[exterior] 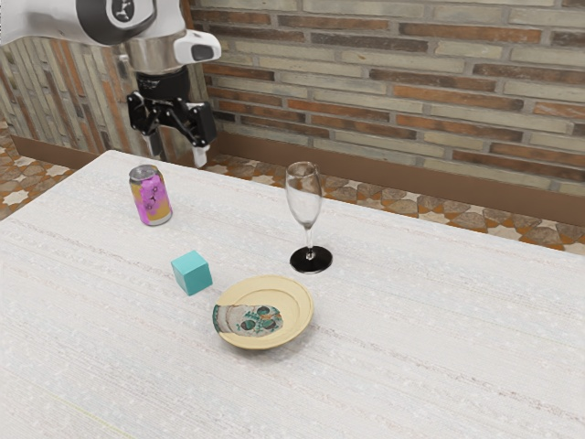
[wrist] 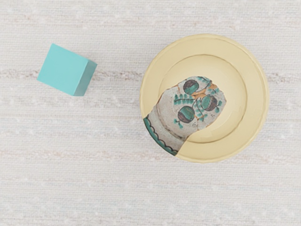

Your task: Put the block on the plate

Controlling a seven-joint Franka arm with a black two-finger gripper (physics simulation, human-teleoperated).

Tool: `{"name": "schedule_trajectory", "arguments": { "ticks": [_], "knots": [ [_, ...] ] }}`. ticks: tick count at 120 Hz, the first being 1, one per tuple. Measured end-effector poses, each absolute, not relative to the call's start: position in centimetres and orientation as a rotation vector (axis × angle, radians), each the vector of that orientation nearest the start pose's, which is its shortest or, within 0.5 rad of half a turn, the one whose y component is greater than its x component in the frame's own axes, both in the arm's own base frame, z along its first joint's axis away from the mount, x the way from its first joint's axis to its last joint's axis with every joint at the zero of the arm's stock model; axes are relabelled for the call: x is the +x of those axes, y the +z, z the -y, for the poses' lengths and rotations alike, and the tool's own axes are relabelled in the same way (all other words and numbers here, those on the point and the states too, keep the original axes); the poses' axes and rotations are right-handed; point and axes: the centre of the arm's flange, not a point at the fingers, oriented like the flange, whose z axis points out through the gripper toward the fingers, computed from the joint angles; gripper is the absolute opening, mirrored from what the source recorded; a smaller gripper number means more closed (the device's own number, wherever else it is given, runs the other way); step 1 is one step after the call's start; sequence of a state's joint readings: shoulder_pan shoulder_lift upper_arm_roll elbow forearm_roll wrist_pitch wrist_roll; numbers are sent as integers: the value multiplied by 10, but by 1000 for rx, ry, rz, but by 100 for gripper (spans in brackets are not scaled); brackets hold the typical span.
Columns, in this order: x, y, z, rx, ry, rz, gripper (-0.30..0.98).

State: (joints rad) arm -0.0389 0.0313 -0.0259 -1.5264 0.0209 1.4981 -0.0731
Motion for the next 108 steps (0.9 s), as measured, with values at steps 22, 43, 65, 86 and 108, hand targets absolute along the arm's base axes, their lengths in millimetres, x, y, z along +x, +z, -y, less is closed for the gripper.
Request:
{"name": "schedule_trajectory", "arguments": {
  "ticks": [22,43,65,86,108],
  "knots": [
    [556,621,62,-3087,69,-61,69],
    [578,581,65,-3040,121,-218,69],
    [602,514,7,-3043,187,-259,69],
    [612,457,-22,-3053,189,-359,69],
    [634,404,-40,-3061,181,-465,69]
  ]
}}
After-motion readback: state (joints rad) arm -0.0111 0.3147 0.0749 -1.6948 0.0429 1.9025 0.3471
